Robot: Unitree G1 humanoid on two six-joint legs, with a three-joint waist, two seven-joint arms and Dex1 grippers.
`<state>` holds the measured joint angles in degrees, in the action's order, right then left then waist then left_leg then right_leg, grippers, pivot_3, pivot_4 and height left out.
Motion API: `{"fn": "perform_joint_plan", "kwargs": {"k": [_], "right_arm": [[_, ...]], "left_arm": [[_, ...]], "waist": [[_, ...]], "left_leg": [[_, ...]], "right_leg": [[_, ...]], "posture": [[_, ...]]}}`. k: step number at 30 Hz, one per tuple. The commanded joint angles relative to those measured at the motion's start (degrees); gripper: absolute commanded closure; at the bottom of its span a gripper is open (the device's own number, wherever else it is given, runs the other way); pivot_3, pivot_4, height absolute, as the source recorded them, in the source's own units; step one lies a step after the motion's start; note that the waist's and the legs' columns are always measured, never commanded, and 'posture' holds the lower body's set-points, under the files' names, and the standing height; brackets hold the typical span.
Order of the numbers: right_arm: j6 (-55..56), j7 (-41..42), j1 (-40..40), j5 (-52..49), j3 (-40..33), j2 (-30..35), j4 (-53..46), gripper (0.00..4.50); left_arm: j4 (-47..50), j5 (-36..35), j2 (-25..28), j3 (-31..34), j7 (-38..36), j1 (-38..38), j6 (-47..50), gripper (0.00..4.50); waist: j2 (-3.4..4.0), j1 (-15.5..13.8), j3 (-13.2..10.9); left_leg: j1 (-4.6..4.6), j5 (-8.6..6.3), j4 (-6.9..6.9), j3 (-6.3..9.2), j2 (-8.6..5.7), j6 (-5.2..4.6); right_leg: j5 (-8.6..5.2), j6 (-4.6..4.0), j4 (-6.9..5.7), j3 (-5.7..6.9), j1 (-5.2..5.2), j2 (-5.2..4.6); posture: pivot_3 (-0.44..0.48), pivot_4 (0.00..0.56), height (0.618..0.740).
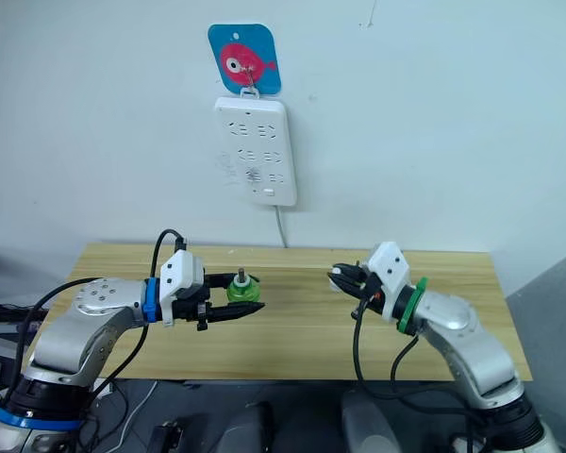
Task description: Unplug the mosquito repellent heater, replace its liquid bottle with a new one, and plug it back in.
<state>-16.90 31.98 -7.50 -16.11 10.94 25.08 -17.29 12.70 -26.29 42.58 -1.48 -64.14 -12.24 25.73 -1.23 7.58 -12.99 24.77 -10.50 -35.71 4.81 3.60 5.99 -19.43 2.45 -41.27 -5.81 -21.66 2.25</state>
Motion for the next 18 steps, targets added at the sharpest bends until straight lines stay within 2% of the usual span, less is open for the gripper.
{"fn": "perform_joint_plan", "kwargs": {"k": [1, 5, 9, 15, 18], "right_arm": [[14.1, -3.7, 0.6, 7.2, 0.9, -4.3, 12.0, 4.26], [21.8, -6.4, -1.0, 10.4, -0.4, -8.3, 24.0, 4.26], [27.7, -8.0, -3.2, 11.9, -2.0, -10.1, 34.0, 4.26], [30.8, -7.5, -4.7, 11.8, -3.2, -11.7, 40.5, 4.26], [30.9, -6.9, -4.6, 10.9, -4.3, -12.5, 40.7, 3.29]], "left_arm": [[5.1, -2.5, 1.4, 2.0, 0.6, 1.0, 2.6, 2.19], [7.8, -4.3, 2.7, 3.1, 0.9, 1.5, 5.5, 2.19], [9.4, -5.5, 3.9, 3.9, 1.2, 1.7, 7.5, 2.19], [11.0, -6.7, 5.1, 4.8, 1.5, 2.3, 9.1, 2.19], [11.0, -6.6, 5.1, 4.7, 1.6, 2.2, 9.2, 2.19]], "waist": [[0.04, -0.2, -0.6], [0.18, -1.6, -2.4], [0.20, -2.9, -3.8], [0.22, -4.1, -4.8], [0.23, -4.4, -5.0]], "left_leg": [[-0.01, 0.00, 0.01, -0.03, 0.00, 0.00], [-0.02, 0.00, 0.00, -0.07, 0.02, 0.00], [-0.02, 0.00, 0.00, -0.12, 0.03, 0.00], [0.00, 0.00, 0.05, -0.11, 0.02, 0.01], [0.00, 0.00, 0.05, -0.13, 0.02, 0.01]], "right_leg": [[0.00, 0.00, 0.00, -0.03, 0.00, 0.00], [0.03, -0.05, -0.01, -0.08, -0.02, 0.02], [0.09, -0.15, -0.01, -0.13, -0.05, 0.02], [0.14, -0.24, -0.01, -0.11, -0.08, 0.00], [0.14, -0.24, 0.00, -0.13, -0.08, -0.01]], "posture": [[-0.076, 0.275, 0.740], [-0.040, 0.315, 0.740], [-0.015, 0.332, 0.740], [0.009, 0.341, 0.740], [0.003, 0.339, 0.740]]}}
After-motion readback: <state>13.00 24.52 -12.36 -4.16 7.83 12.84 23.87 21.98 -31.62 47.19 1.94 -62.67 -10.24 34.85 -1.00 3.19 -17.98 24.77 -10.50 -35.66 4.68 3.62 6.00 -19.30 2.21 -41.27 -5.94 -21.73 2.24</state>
